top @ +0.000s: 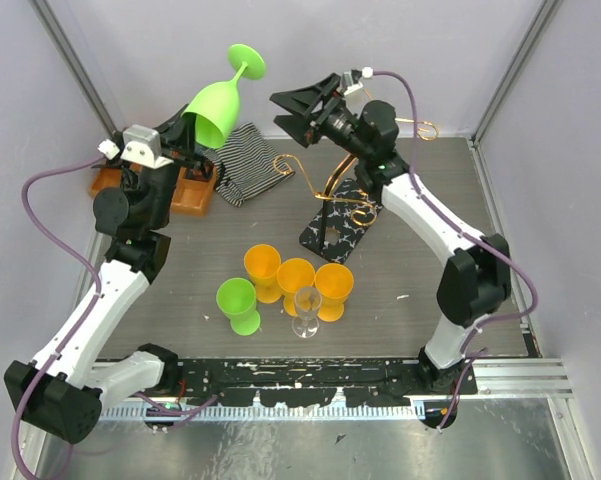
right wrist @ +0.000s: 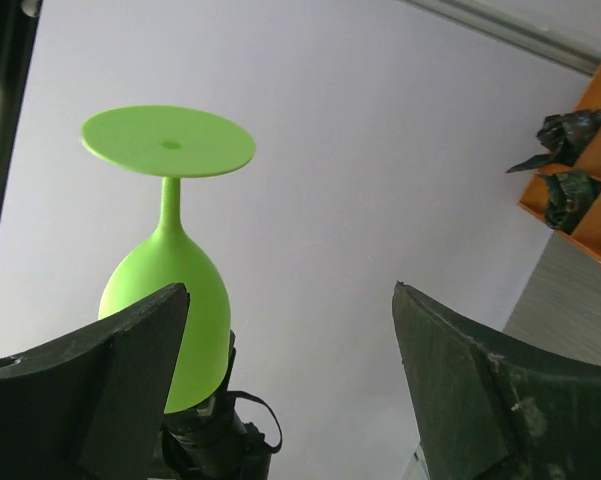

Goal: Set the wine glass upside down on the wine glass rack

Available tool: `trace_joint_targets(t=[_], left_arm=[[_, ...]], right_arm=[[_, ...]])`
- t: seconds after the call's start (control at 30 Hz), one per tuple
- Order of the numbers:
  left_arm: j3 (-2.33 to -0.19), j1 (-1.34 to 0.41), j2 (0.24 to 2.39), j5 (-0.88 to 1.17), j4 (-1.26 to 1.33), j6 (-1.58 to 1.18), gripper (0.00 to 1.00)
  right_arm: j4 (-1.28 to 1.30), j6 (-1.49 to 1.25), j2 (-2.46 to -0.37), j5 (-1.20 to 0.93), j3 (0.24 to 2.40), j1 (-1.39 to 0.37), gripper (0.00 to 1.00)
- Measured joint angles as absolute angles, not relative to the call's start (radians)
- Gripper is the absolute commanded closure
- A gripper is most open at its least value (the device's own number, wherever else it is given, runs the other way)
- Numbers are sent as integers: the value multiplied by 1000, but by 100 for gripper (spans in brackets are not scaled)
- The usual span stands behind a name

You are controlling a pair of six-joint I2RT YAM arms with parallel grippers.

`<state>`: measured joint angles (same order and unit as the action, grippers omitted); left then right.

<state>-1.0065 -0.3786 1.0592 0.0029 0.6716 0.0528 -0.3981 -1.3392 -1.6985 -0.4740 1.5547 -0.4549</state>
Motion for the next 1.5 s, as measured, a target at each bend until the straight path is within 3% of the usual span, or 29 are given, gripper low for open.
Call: trace_joint_targets(t=[0.17,0.57,0.97,1.13,1.5], left_arm=[[-1004,-381,1059,2,693,62,100],[-968,-381,1060,-32,699,87,100],[-967,-381,1105,-31,698,83,100],[-967,-381,1112,-27,702,75,100],[-963,-381,1116,2,732,36,100]], right_arm=[[-574,-1437,-1816,-474,1589,-492,21],[-845,-1546,-1932,-448,1660,-550,22],[-892,-1546,-2009,-429,1769,-582,26],[-876,-1535,-2030,-428,1776,-586,36],[-865,-1499,-2030,-404,1792,-586,47]])
